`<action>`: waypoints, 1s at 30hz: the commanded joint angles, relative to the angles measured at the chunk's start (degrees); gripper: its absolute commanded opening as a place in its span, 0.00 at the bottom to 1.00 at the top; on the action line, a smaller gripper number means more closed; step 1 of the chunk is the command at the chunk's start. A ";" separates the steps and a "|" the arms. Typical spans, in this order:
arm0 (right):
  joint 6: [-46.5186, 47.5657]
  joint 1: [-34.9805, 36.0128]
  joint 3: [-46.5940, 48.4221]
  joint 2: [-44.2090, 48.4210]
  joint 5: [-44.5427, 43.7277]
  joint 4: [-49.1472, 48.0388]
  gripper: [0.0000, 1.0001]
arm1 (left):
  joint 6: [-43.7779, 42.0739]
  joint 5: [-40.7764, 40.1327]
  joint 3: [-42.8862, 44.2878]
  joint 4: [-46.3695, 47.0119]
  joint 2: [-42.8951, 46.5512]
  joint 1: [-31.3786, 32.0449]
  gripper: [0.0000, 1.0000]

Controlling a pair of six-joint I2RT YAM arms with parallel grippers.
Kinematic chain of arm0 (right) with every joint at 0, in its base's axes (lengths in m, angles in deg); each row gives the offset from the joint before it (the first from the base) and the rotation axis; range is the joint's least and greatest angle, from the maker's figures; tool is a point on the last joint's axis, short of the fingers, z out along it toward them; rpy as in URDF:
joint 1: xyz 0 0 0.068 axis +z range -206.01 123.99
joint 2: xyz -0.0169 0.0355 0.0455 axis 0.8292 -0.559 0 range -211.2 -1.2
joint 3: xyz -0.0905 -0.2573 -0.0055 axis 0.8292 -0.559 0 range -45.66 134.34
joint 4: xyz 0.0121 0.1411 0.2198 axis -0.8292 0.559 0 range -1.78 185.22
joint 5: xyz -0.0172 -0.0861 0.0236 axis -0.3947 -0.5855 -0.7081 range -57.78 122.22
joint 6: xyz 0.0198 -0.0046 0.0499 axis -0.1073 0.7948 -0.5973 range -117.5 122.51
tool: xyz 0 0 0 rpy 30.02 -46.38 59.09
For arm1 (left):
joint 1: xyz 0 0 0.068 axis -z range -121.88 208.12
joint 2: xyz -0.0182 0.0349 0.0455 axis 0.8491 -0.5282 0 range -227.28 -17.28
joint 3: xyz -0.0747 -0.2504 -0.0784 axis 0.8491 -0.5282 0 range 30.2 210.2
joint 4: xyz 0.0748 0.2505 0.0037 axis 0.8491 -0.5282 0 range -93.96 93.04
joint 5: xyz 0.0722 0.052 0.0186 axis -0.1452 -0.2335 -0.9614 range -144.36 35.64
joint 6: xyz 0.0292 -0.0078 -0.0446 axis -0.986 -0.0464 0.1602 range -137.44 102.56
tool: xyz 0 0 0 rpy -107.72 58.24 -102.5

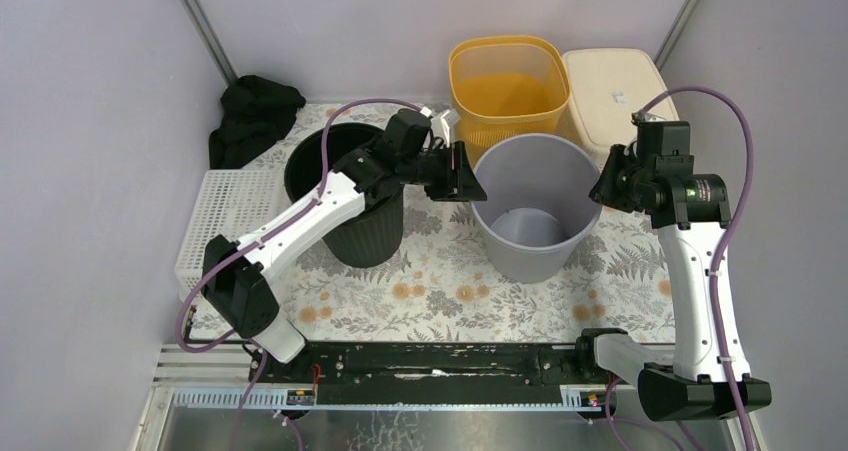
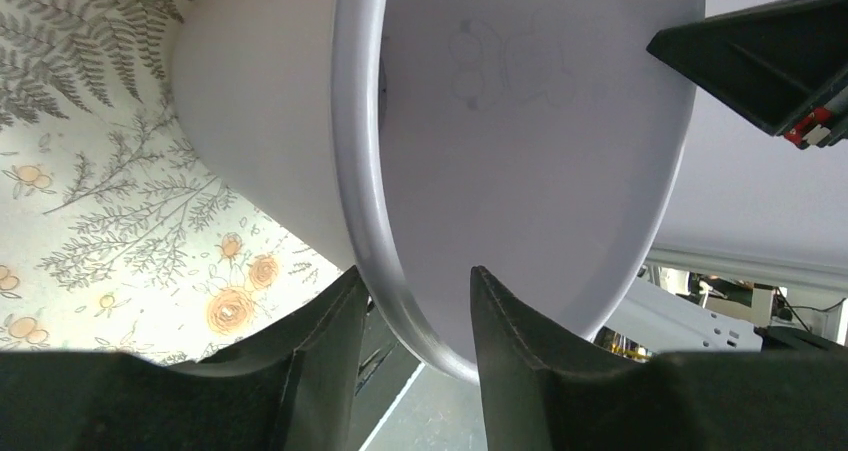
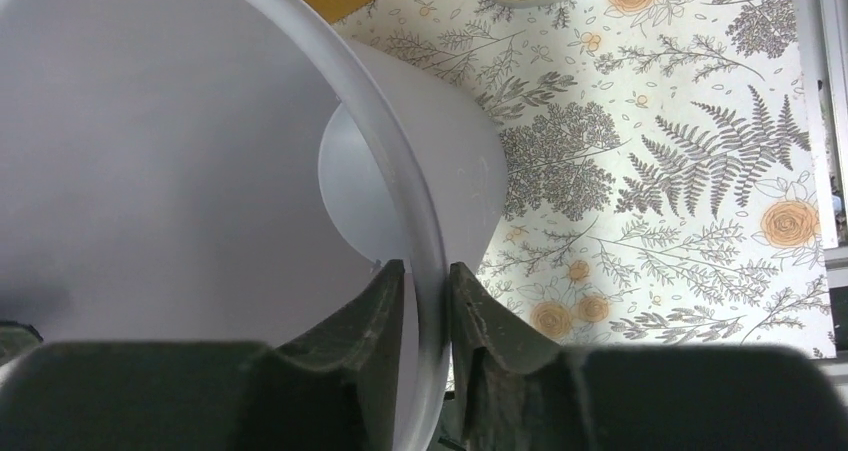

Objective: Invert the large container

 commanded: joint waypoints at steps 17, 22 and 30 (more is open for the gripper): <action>-3.86 1.12 3.58 2.93 -4.46 0.23 0.61 | -0.82 1.90 2.00 1.71 -2.51 5.16 0.54; -4.70 1.07 7.92 3.76 -7.08 0.71 0.71 | -0.49 1.73 4.27 2.52 -5.27 6.92 0.53; -6.01 1.12 10.46 5.67 -5.23 -2.10 0.77 | 0.11 0.79 8.86 3.51 -10.04 9.71 0.53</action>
